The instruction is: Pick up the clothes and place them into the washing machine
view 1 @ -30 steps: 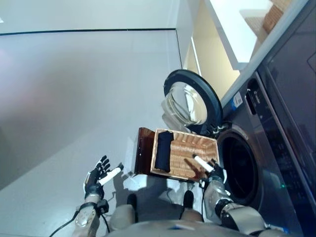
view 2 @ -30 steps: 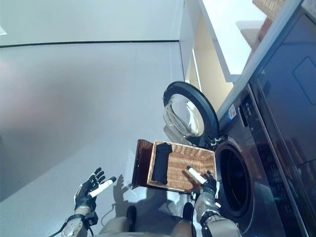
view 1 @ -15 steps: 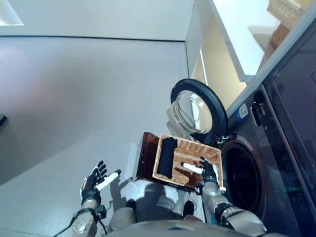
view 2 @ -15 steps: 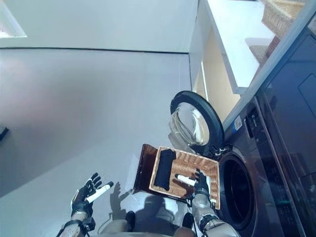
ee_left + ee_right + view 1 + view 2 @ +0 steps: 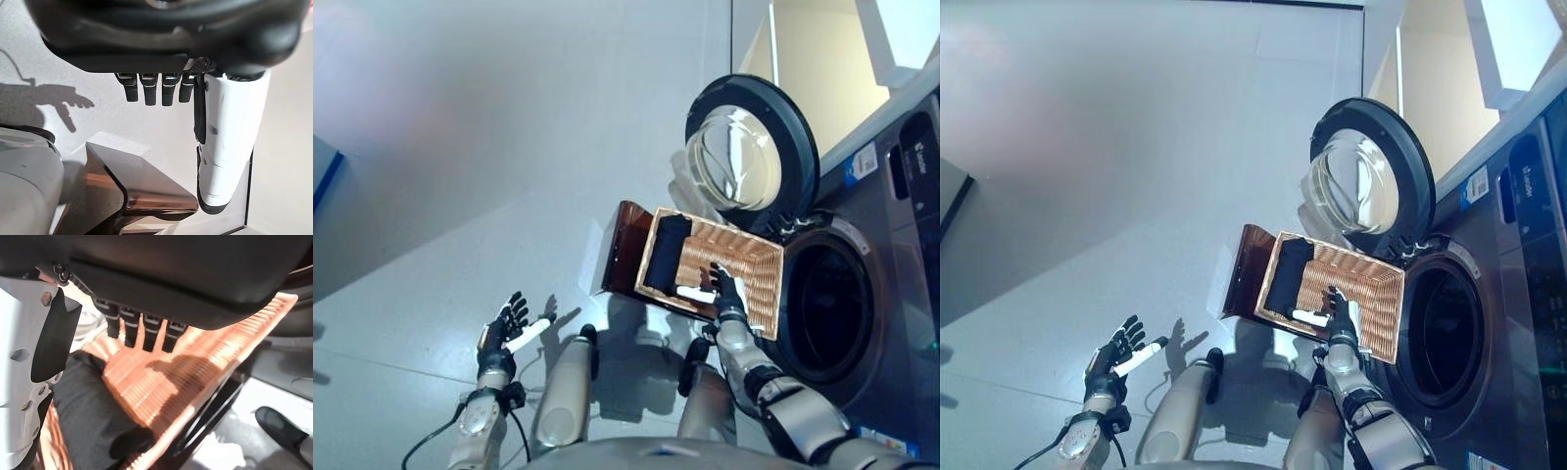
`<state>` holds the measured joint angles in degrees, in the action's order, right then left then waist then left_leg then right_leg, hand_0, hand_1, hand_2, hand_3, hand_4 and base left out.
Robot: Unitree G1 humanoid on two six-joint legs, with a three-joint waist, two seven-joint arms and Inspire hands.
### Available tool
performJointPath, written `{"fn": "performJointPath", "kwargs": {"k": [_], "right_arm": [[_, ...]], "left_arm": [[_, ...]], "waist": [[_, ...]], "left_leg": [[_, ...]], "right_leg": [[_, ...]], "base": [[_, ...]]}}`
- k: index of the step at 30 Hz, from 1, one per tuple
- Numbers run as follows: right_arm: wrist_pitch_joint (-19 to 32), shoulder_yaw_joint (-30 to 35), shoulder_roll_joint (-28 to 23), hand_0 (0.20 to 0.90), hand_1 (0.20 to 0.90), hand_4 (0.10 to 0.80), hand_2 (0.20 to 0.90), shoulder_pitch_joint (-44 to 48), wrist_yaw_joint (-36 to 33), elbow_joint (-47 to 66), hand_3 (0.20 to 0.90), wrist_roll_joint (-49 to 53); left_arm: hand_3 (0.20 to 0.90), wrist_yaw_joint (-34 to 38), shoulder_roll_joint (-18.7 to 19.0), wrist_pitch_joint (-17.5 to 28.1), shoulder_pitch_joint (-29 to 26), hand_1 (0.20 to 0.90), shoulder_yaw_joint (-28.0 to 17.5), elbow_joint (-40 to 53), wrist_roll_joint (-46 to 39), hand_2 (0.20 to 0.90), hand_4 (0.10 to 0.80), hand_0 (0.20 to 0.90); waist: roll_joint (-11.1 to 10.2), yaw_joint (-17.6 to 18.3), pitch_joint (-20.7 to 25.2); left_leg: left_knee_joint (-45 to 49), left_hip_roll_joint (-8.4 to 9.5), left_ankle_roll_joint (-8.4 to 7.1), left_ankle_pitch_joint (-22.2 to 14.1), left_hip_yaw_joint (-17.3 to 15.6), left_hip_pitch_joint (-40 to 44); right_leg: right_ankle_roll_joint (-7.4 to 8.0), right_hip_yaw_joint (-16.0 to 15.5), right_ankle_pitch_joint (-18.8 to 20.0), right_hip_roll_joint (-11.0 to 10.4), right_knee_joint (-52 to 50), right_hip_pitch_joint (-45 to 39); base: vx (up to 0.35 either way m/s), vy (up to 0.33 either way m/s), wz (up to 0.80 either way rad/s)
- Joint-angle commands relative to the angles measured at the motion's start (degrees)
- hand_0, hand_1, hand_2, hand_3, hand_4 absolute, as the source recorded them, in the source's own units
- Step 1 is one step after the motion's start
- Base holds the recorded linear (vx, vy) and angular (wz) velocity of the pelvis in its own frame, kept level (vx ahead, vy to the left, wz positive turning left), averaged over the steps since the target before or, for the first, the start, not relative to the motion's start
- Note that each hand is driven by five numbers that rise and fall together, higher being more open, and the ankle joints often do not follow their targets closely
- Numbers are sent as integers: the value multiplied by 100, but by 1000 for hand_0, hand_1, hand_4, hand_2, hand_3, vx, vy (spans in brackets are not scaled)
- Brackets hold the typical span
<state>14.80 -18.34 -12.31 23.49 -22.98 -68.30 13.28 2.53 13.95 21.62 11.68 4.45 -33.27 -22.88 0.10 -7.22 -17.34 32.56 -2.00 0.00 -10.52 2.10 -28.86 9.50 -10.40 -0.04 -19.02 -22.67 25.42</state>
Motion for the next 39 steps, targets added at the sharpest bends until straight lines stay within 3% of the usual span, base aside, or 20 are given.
{"fn": "performJointPath", "kwargs": {"k": [1,12,26,36,37,38,39], "right_arm": [[216,-158,-333,900,900,800,900,511,-342,307,900,-376],[9,-311,-384,900,900,800,900,1140,-520,-346,900,-546],[-663,-316,54,900,900,800,900,2051,-440,-1460,900,-717],[-913,-331,63,900,900,800,900,2116,-480,-1687,900,-1001],[-947,-335,61,900,900,800,900,2122,-482,-1730,900,-1042],[-946,-330,54,900,900,800,900,2129,-485,-1729,900,-1042],[-1010,-303,-11,900,900,800,900,2104,-484,-1795,900,-1104]], "left_arm": [[900,7,332,500,220,900,-335,922,50,900,800,900],[900,-2,508,475,201,900,-241,1130,86,900,800,900],[900,253,688,128,-340,900,-378,1104,436,900,800,900],[900,294,709,48,-312,900,-442,1303,542,900,800,900],[900,285,704,39,-283,900,-439,1387,542,900,800,900],[900,284,702,36,-288,900,-437,1398,543,900,800,900],[900,246,701,30,-234,900,-448,1542,538,900,800,900]], "waist": [[44,-67,113],[22,-329,74],[-96,-800,-72],[-21,-880,-161],[-7,-887,-170],[4,-890,-177],[51,-900,-175]], "left_leg": [[-52,-28,-259,327,194,-216],[82,117,-172,270,277,-494],[358,303,-68,175,460,-854],[530,357,-54,163,503,-1071],[678,360,-71,-72,520,-1068],[578,367,-51,151,505,-1118],[705,373,-73,-63,540,-1133]], "right_leg": [[-237,234,-470,-129,-962,-62],[-239,141,-424,-248,-1045,65],[-267,-31,-493,-362,-1276,160],[-323,-26,-619,-403,-1528,350],[-267,15,-814,-399,-1660,325],[-328,-31,-634,-408,-1566,370],[-271,-5,-843,-409,-1725,381]], "base": [[0,0,0],[-2,10,12],[3,-10,11],[-14,7,6],[-52,10,1],[49,-22,13],[-112,27,19]]}}
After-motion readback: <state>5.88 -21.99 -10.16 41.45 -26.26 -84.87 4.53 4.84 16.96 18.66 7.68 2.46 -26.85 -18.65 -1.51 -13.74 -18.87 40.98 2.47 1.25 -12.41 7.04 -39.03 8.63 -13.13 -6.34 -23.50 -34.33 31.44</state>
